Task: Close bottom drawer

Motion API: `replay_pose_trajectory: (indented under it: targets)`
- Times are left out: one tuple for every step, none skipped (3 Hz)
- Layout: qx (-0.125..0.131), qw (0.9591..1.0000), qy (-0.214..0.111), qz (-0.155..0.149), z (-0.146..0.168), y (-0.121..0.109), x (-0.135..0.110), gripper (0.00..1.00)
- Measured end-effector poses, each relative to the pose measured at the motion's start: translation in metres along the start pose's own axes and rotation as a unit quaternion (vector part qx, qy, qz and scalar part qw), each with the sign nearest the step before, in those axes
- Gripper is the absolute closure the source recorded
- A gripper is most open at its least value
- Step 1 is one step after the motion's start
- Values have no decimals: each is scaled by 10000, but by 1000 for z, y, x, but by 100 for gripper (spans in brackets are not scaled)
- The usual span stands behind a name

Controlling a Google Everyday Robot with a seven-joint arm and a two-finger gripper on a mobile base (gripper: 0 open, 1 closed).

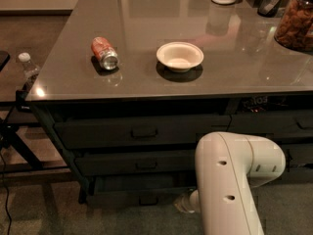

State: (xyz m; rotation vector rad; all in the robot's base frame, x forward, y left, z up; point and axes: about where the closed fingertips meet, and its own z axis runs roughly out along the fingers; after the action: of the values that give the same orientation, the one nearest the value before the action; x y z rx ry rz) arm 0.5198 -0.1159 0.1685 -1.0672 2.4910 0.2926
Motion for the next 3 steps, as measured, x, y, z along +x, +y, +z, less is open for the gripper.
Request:
replay_pose_trajectory:
  targets:
    - [0,10000,0,0,0,0,0,70]
    - [0,10000,0,0,0,0,0,47]
    - [0,10000,0,0,0,0,0,23]
